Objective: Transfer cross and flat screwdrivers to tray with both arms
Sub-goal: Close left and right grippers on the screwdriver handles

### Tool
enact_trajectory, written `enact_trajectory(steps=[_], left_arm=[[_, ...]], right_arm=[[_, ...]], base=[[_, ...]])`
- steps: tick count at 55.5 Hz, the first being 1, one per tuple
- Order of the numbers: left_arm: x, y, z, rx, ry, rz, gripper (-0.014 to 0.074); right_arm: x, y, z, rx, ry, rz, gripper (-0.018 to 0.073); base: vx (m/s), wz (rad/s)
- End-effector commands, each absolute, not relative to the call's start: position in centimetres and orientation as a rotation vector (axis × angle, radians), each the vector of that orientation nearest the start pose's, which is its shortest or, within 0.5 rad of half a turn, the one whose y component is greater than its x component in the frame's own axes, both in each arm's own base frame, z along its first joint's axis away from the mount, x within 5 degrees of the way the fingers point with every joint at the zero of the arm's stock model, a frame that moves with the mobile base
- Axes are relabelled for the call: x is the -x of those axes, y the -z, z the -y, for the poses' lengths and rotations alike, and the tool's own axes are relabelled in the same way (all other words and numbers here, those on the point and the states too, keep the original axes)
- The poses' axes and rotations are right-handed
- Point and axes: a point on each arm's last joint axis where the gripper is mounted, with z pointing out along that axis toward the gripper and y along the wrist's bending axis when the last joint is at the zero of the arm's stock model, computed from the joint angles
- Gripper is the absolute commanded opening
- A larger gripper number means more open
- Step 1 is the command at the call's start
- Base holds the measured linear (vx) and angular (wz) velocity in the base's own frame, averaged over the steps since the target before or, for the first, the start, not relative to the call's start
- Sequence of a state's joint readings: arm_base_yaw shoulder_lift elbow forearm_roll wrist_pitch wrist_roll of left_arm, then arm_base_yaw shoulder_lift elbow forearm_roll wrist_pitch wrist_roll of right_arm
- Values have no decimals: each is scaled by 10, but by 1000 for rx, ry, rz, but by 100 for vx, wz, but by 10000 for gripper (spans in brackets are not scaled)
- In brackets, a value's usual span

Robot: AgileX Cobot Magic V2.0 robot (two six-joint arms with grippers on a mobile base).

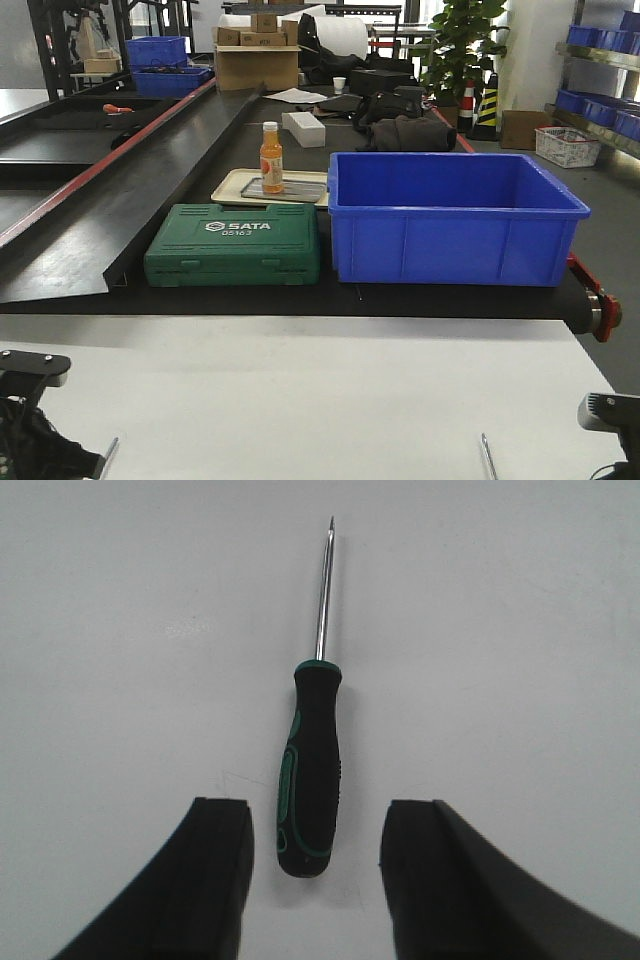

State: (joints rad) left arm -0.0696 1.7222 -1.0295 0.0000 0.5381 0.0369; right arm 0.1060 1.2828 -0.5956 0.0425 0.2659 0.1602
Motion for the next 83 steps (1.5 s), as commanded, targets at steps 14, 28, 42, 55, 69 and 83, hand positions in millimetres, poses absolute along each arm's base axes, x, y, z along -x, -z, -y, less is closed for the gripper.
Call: enact_trajectory(steps=[14, 28, 42, 55, 69, 83], left_arm=[[-376, -172, 26, -198, -1, -2759, 479], [-377, -149, 27, -206, -1, -2822, 479], [-378, -138, 27, -220, -3, -2843, 479], [-379, -132, 27, -233, -4, -2857, 479], [-379, -132, 27, -233, -4, -2855, 479], [-379, -132, 27, -233, -5, -2853, 479]], right_arm=[[-241, -227, -27, -96, -158, -2357, 395], [-246, -231, -28, -95, -158, -2368, 449], [-287, -237, -32, -92, -137, -2534, 469], [-338, -213, -38, -96, -122, -2647, 469], [-374, -178, -40, -44, -56, -2783, 469], [-385, -146, -40, -38, -25, -2855, 469]], base=[[0, 0], [0, 0], [0, 0], [0, 0], [0, 0], [0, 0]])
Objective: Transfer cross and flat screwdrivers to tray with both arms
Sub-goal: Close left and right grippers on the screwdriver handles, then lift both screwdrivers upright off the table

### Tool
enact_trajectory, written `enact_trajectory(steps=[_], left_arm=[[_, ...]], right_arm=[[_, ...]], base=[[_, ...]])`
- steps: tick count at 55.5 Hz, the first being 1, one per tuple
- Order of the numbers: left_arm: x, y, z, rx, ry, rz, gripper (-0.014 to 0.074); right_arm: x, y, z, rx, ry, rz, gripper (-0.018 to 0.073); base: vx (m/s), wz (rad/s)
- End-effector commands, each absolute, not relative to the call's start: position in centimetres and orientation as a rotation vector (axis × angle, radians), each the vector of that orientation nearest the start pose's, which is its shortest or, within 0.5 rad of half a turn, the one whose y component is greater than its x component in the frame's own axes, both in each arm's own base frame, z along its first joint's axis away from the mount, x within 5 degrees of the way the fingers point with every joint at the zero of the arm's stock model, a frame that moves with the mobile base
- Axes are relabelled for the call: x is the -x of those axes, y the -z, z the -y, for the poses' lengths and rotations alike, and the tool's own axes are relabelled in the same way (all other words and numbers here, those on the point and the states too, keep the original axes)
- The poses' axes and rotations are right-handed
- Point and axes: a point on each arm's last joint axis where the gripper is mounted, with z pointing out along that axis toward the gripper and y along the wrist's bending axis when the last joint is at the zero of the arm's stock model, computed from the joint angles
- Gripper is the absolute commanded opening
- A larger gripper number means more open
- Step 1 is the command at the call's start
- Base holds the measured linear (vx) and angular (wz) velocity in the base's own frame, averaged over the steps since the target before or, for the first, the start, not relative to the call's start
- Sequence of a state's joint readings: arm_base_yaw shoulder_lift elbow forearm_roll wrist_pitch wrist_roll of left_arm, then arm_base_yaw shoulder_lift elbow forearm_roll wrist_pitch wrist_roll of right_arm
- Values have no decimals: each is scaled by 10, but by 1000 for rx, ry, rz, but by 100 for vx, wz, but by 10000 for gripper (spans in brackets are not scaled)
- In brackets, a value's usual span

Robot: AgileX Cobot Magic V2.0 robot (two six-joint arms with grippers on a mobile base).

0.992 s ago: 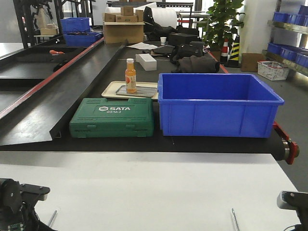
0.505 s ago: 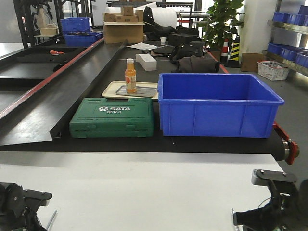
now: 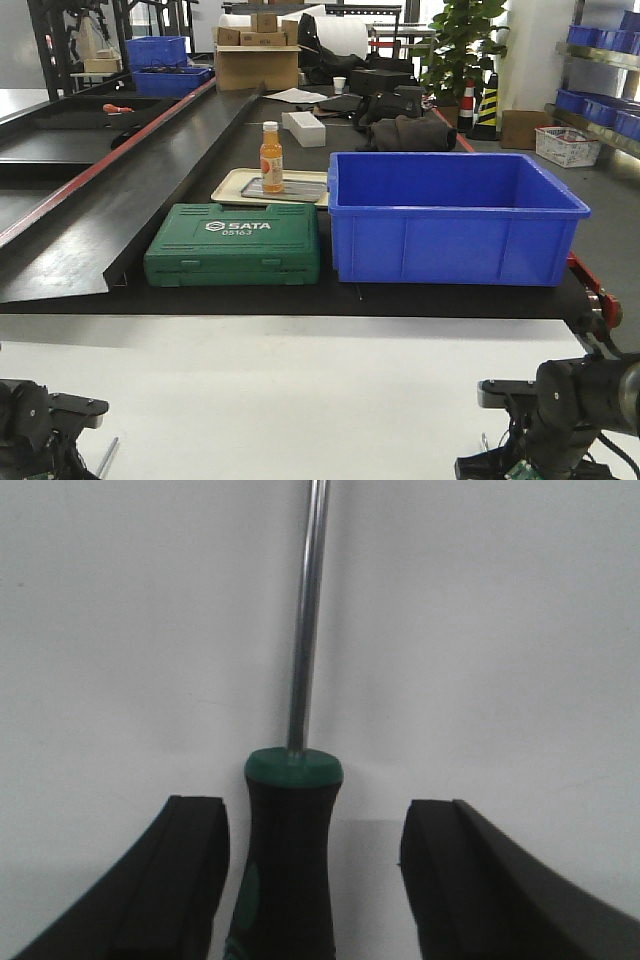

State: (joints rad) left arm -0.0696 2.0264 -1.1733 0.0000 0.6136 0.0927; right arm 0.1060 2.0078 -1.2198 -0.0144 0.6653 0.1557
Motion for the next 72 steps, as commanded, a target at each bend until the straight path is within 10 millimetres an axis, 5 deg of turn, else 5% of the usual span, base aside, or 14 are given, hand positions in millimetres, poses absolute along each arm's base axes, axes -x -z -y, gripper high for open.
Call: enact_trajectory(steps=[1, 21, 36, 45, 51, 55, 62, 72], left_arm=[[-379, -132, 27, -233, -5, -2853, 479], [-380, -133, 27, -232, -5, -2841, 479], [-380, -133, 27, -232, -5, -2843, 449], [-379, -132, 28, -230, 2, -2859, 300], [-378, -132, 28, -226, 7, -2867, 128], [-377, -135, 29, -204, 28, -2866, -8], [-377, -153, 30, -197, 30, -2808, -8], [-375, -211, 29, -209, 20, -2589, -6]], right_arm=[[-385, -144, -40, -39, -25, -2861, 469], [-386, -125, -43, -91, -67, -2908, 426], [-385, -124, -45, -121, -94, -2923, 175], [-384, -125, -45, -128, -100, -2931, -4], [-384, -129, -45, -80, -98, -2921, -13], [-384, -137, -46, -18, -101, -2901, -13], [-381, -169, -47, 5, -129, -2815, -12], [-375, -225, -56, 96, -152, -2607, -11]], base=[[0, 0], [0, 0], [0, 0], [0, 0], [0, 0], [0, 0], [0, 0], [0, 0]])
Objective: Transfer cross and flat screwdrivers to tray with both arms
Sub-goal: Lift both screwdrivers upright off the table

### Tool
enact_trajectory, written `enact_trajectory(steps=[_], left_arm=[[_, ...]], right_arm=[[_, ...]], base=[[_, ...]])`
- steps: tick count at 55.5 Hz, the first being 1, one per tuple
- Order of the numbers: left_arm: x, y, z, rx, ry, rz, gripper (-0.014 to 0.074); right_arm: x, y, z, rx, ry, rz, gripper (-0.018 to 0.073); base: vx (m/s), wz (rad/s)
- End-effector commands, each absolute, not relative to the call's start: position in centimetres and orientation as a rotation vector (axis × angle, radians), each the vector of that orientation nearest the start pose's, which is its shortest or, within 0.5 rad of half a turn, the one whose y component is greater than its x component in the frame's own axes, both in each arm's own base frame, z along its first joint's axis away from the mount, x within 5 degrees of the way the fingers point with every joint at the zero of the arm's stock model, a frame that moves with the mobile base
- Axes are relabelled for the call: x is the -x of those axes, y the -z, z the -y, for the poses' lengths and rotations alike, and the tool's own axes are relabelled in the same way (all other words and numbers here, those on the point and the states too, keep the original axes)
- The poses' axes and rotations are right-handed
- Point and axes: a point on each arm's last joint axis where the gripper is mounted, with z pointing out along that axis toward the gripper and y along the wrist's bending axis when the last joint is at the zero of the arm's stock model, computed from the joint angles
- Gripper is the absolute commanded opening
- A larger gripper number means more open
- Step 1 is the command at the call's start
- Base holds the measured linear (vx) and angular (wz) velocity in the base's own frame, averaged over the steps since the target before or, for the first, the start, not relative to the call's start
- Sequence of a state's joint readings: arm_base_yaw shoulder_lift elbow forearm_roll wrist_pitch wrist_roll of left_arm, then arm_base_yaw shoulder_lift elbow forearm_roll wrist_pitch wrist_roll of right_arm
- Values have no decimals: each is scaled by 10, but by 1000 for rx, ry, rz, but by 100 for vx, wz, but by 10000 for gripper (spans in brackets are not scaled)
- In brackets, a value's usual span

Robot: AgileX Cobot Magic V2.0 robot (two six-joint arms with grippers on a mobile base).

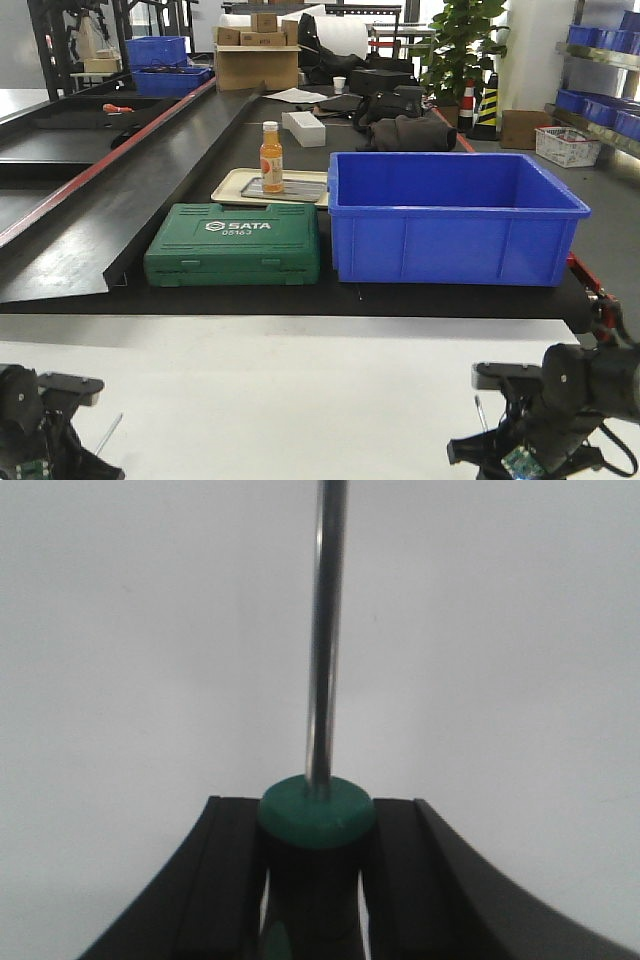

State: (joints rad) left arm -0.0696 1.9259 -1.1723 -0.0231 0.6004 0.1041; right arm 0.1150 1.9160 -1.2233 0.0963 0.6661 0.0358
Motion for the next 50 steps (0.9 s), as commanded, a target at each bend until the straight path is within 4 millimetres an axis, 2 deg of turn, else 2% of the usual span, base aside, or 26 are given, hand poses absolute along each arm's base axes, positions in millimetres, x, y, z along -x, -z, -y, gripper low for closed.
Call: enact_trajectory(steps=[1, 9, 17, 23, 28, 34, 40, 50], left_arm=[[-374, -217, 29, -204, 24, -2568, -6], [-358, -270, 36, -147, 102, -2403, -5], [-335, -322, 54, -219, 157, -2205, -3], [-314, -365, 66, -200, 217, -1996, -3], [-295, -393, 67, -180, 254, -1874, -2], [-275, -414, 66, -179, 270, -1800, -3], [-263, -425, 64, -178, 275, -1767, -3], [-257, -430, 62, -180, 276, -1751, -3]], right_arm=[[-374, -231, -58, 106, -155, -2586, -11], [-358, -279, -78, 178, -191, -2408, -9], [-338, -322, -94, 216, -236, -2232, -9], [-322, -354, -95, 200, -273, -2108, -9], [-306, -378, -90, 195, -279, -2019, -9], [-287, -402, -84, 220, -260, -1940, -8], [-272, -417, -80, 226, -258, -1888, -8], [-260, -426, -77, 226, -261, -1868, -8]], base=[[0, 0], [0, 0], [0, 0], [0, 0], [0, 0], [0, 0], [0, 0], [0, 0]])
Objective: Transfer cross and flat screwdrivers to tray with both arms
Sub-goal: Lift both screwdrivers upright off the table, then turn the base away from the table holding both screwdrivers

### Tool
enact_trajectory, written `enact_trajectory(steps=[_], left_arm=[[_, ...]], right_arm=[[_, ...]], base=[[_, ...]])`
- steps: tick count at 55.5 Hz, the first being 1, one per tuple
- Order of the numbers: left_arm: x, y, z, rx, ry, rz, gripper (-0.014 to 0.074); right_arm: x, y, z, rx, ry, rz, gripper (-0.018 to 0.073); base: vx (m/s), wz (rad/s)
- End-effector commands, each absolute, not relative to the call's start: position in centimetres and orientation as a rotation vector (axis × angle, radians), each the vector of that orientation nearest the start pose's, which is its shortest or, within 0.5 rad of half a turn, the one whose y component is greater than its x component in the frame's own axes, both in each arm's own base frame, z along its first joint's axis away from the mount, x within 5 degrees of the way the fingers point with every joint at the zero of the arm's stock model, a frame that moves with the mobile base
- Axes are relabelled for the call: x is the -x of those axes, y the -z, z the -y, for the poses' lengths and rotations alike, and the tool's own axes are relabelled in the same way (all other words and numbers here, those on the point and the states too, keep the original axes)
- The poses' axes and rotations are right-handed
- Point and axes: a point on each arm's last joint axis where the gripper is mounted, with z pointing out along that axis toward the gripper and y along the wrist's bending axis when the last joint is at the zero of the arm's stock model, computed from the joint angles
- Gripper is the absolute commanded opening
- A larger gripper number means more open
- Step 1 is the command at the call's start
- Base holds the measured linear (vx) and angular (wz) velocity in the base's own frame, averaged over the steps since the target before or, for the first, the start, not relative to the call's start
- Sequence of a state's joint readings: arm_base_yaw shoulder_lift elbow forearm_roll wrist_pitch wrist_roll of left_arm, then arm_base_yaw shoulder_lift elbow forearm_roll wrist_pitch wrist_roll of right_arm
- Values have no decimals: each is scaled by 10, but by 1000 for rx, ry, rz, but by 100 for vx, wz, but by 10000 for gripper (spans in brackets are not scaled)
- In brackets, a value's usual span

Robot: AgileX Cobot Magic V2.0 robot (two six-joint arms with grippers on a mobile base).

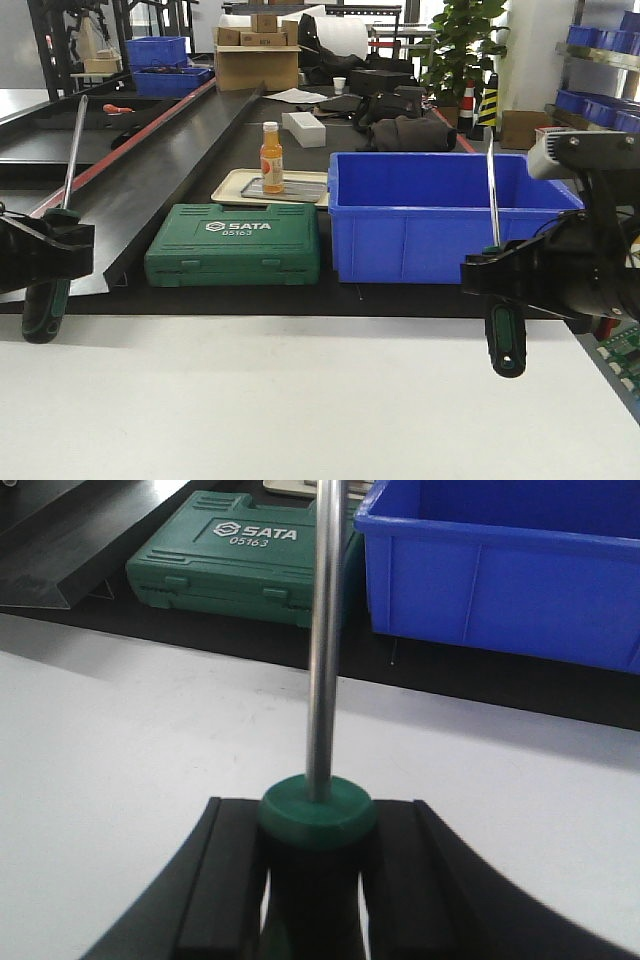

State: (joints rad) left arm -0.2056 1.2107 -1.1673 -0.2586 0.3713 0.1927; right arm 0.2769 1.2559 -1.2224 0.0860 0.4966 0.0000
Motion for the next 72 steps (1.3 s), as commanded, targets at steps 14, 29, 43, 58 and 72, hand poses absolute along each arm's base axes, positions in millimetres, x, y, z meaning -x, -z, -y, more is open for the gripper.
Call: enact_trajectory(steps=[14, 29, 43, 58, 72], left_arm=[[-259, -429, 63, -180, 276, -1757, -3], [-259, -429, 63, -180, 276, -1757, -3], [-259, -429, 63, -180, 276, -1757, -3], [-259, -429, 63, -180, 276, -1757, -3], [-259, -429, 63, -180, 276, -1757, -2]], right_arm=[[-258, -427, -77, 226, -262, -1873, -8], [-258, -427, -77, 226, -262, -1873, -8], [-258, -427, -77, 226, -262, -1873, -8], [-258, -427, -77, 226, -262, -1873, -8], [-258, -427, -77, 225, -263, -1873, -8]], base=[[0, 0], [0, 0], [0, 0], [-2, 2], [-11, -1]])
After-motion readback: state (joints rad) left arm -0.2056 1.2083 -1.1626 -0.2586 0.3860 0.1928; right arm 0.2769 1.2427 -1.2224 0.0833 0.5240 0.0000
